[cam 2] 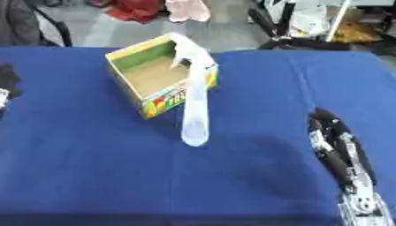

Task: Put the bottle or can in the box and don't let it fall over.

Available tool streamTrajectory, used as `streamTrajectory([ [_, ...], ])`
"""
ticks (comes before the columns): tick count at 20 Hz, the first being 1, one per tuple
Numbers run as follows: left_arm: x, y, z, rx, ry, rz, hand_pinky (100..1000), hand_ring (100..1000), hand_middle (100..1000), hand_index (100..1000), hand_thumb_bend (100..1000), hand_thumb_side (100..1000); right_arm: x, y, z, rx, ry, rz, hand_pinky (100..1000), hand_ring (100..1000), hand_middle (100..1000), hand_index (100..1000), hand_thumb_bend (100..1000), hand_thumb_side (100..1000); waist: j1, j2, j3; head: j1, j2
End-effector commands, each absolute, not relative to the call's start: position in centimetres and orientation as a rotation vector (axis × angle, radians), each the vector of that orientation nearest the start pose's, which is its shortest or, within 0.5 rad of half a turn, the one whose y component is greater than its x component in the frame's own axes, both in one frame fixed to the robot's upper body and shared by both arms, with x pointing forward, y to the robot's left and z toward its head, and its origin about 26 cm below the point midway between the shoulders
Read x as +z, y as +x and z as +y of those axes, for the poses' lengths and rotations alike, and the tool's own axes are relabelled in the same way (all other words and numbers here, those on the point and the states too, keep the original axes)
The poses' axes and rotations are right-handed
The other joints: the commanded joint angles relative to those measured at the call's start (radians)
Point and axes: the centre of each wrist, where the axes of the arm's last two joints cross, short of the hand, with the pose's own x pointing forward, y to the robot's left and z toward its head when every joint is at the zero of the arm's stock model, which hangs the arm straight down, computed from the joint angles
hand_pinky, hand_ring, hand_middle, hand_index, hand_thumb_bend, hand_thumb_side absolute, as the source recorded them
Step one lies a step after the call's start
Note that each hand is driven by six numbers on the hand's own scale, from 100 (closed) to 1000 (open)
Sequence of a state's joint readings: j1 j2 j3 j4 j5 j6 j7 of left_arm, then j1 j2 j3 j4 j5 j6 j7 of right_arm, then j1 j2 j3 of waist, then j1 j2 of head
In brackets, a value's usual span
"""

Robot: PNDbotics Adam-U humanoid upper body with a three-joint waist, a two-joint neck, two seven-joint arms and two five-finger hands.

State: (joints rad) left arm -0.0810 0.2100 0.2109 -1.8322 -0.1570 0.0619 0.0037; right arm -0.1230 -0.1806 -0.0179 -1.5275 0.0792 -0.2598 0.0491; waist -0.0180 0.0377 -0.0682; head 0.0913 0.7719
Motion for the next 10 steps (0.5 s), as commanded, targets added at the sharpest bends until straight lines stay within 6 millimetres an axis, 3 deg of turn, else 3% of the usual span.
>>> streamTrajectory([
  [1,10.97,28.28,32.86,-0.141,0.485,-1.859,850,880,894,879,605,801,2.71,31.08,-28.67,0.316,-0.164,-1.912,905,851,796,890,100,603,0.000,-0.010,0.000,0.002,-0.002],
  [10,10.99,28.29,32.85,-0.148,0.482,-1.859,851,882,895,879,605,801,2.85,31.24,-28.50,0.325,-0.157,-1.917,905,851,796,892,109,616,0.001,-0.011,0.003,0.003,-0.002],
])
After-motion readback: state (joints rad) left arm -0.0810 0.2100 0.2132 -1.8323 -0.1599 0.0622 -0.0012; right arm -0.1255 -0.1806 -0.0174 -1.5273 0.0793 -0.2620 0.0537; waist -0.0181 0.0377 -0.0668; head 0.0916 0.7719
